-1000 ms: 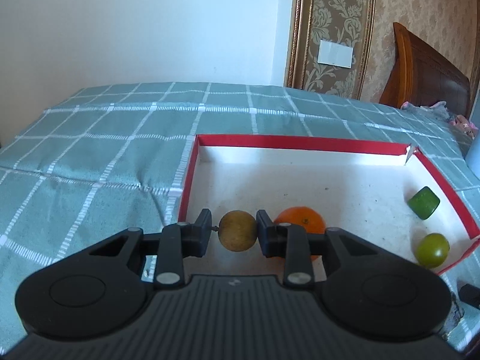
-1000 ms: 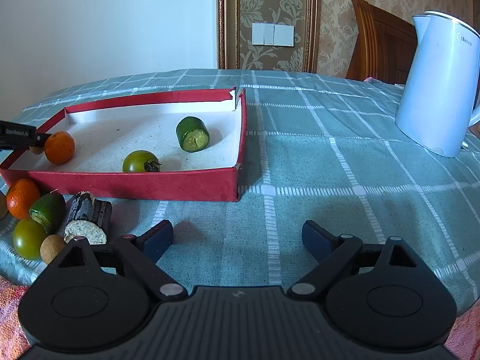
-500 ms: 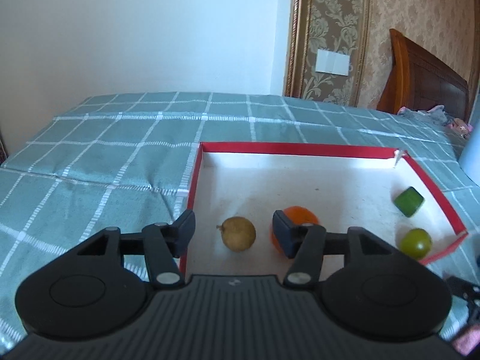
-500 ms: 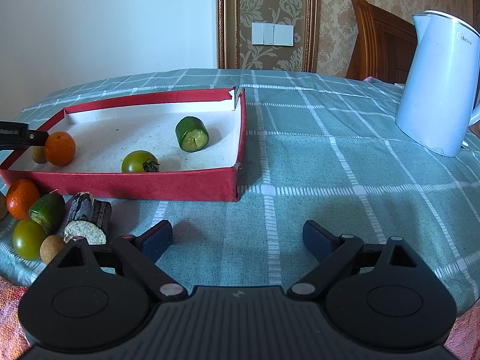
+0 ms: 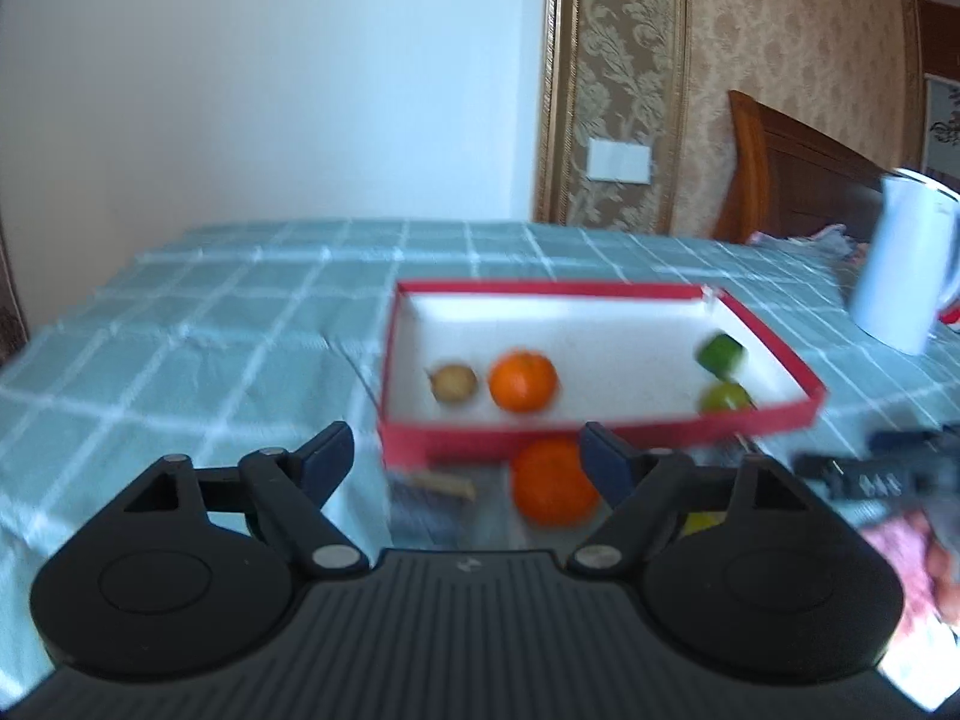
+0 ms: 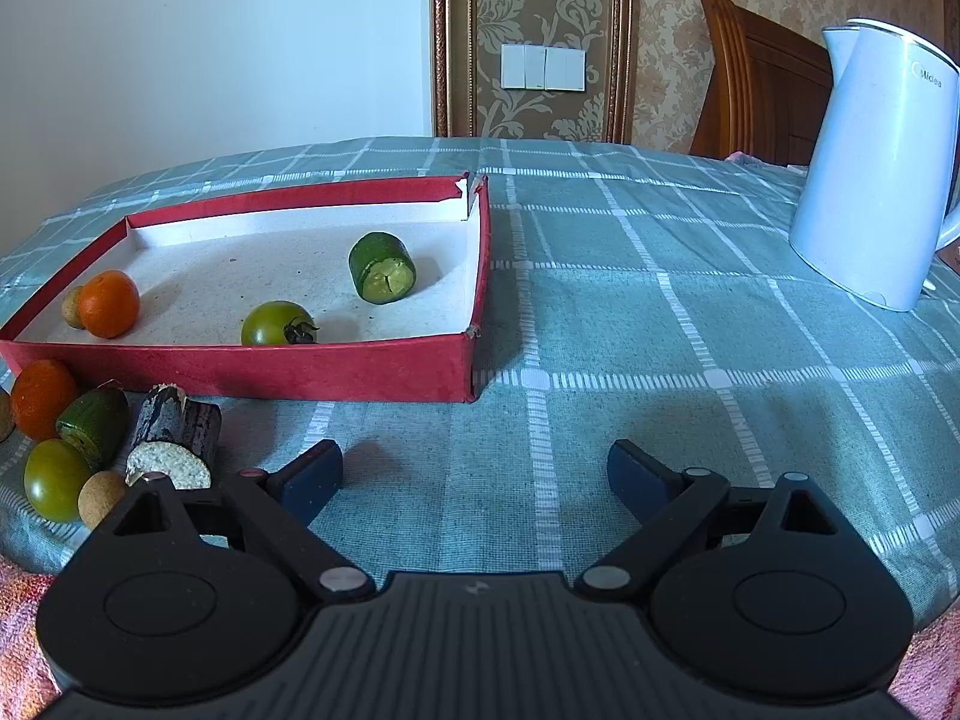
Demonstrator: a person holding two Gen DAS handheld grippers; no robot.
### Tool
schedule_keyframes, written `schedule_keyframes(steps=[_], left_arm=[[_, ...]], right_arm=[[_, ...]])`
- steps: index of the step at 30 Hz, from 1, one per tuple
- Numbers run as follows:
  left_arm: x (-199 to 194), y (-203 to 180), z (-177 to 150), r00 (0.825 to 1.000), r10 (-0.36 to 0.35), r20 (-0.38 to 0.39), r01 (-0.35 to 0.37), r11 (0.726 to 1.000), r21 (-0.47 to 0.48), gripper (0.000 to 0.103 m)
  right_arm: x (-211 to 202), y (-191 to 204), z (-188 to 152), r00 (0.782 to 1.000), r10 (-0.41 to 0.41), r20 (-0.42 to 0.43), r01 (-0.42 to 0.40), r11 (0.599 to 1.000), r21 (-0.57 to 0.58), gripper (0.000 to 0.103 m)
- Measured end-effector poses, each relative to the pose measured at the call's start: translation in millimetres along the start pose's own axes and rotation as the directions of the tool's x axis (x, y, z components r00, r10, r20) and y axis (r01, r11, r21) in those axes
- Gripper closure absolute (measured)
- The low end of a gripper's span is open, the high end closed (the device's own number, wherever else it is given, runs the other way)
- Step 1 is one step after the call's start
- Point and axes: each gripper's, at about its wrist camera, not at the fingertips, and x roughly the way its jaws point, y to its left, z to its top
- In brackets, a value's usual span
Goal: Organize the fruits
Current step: 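Move the right gripper to the dark wood log piece and close on it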
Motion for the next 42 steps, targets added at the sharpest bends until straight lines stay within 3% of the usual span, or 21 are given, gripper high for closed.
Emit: schedule_keyframes(steps=[8,18,23,26,30,33,42], left_arm=[[0,-6,-34,0.997,-0.014,-0.073,0.014,1.0,0.005,0.022],[7,-12,-46,0.995,0.014,-0.1,-0.008,0.998,0.061,0.019],[9,-15,-47,0.994,0.024,-0.109,-0.014,0.996,0.086,0.016],[13,-15,-47,0.991,0.033,-0.128,-0.023,0.996,0.081,0.007],[13,-14,-47,0.991,0.04,-0.129,-0.03,0.997,0.078,0.005],[16,-13,-45,0.989,0.041,-0.142,-0.031,0.997,0.072,0.0],[17,-10,-45,0.988,0.034,-0.149,-0.026,0.998,0.059,0.0]], right_arm=[[0,0,0,1.0,0.001,0.0,-0.001,1.0,0.001,0.007],[-7,2,-1,0.999,0.035,0.04,-0.034,0.999,-0.015,0.007],[-21,-1,0,0.988,0.123,0.096,-0.125,0.992,0.007,0.007],[-34,-4,1,0.969,0.212,0.131,-0.22,0.974,0.05,0.007],[-42,3,2,0.955,0.267,0.129,-0.276,0.959,0.062,0.008],[-41,14,8,0.951,0.297,0.09,-0.301,0.953,0.036,0.019],[-30,46,11,0.944,0.329,0.013,-0.328,0.944,-0.043,0.046]])
